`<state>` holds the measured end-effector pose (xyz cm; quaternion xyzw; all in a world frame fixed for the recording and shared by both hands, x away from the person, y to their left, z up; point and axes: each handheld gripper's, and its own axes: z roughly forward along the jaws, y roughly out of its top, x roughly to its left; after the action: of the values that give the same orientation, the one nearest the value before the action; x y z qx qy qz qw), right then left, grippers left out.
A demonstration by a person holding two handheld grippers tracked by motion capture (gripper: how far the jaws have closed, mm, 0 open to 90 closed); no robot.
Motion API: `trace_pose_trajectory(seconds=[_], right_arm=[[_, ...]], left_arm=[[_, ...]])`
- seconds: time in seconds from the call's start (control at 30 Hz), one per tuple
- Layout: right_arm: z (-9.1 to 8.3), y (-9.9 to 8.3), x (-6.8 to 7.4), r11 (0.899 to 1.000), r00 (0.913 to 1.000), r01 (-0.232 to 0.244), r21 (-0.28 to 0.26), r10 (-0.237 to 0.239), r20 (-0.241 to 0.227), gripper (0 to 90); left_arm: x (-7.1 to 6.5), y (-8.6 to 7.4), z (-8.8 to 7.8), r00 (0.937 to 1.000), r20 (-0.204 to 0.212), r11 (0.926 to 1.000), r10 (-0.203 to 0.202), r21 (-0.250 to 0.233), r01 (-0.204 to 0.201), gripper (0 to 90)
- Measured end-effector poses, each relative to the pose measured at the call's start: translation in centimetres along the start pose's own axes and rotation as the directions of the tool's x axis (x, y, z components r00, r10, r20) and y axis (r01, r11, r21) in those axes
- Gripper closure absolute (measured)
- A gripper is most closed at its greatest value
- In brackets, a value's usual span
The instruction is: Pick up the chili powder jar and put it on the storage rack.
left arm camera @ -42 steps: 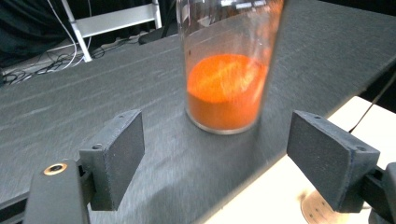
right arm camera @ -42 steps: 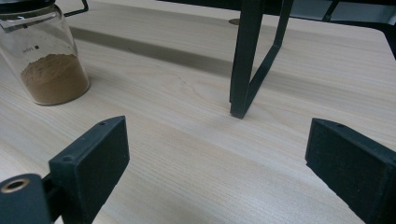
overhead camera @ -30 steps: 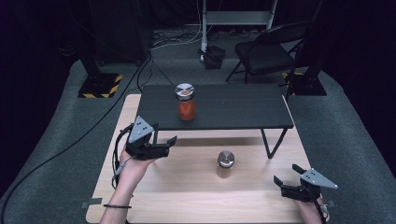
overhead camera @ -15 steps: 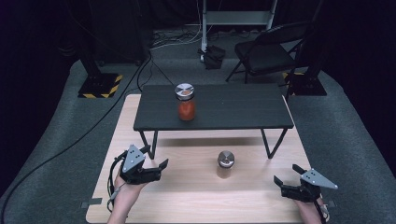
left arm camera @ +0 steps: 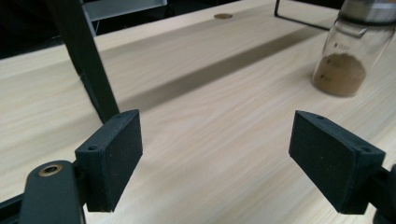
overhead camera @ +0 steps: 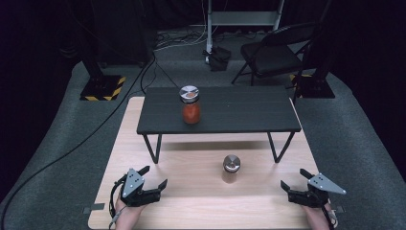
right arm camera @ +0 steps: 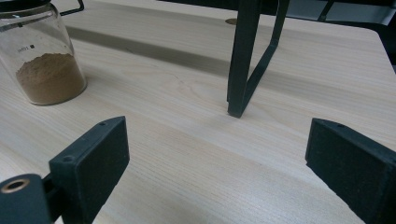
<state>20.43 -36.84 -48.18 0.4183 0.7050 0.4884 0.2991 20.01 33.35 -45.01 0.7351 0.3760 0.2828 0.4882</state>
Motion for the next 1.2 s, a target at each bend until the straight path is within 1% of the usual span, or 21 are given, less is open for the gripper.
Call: trace_pose_trajectory(seconds=[0.13,0.17,0.27,0.33,0.47,0.6,0.73,0.77,0.87,0.97,1.2], right_arm=[[0.0,0.0,0.0,1.0,1.0,0.002,0.002,-0.002,0.001,5.5],[0.0,0.0,0.1,1.0,1.0,0.002,0.003,-0.002,0.001,5.5],[0.1,0.2,0.1,1.0,1.0,0.004,0.01,-0.004,0.0,5.6],[0.1,0.2,0.1,1.0,1.0,0.006,0.011,-0.006,0.001,5.6],[0.1,0.2,0.2,1.0,1.0,0.009,0.014,-0.009,0.003,5.6],[0.1,0.2,0.1,1.0,1.0,0.004,0.012,-0.004,0.003,5.6],[0.1,0.2,0.2,1.0,1.0,0.002,0.013,-0.002,0.007,5.6],[0.1,0.2,0.2,1.0,1.0,0.002,0.013,-0.002,0.007,5.6],[0.2,0.3,0.1,1.0,1.0,0.002,0.017,-0.002,0.005,5.6],[0.1,0.3,0.2,1.0,0.9999,0.009,0.017,-0.009,0.005,5.7],[0.1,0.3,0.3,1.0,0.9999,0.017,0.017,-0.017,0.004,5.7]], left_arm=[[-0.3,-2.0,-0.1,0.9994,-0.025,0.9995,-0.024,-0.018,0.024,17.6],[-0.3,-2.3,-0.2,0.9991,-0.033,0.9996,-0.025,-0.015,0.025,17.8],[-0.6,-2.4,-0.6,0.9981,-0.061,1.0,0.009,0.003,-0.009,17.8],[-0.5,-2.7,-0.8,0.9975,-0.07,1.0,0.002,0.001,-0.002,17.7],[-0.6,-3.0,-0.7,0.9973,-0.073,1.0,-0.005,0.006,0.005,17.7],[-0.6,-3.1,-0.5,0.9972,-0.074,0.9999,0.001,0.013,0.0,17.8],[-0.4,-3.4,-0.5,0.9972,-0.074,0.9998,-0.016,0.007,0.016,17.8],[-0.4,-3.5,-0.4,0.9972,-0.073,0.9999,-0.014,0.007,0.015,17.8],[-0.4,-3.4,-0.3,0.9976,-0.068,0.9999,-0.007,0.014,0.008,17.8],[-0.1,-3.4,-0.1,0.998,-0.061,0.9998,-0.017,0.012,0.018,17.9],[-0.1,-3.4,-0.1,0.9972,-0.07,0.9994,-0.026,0.02,0.027,17.8]])
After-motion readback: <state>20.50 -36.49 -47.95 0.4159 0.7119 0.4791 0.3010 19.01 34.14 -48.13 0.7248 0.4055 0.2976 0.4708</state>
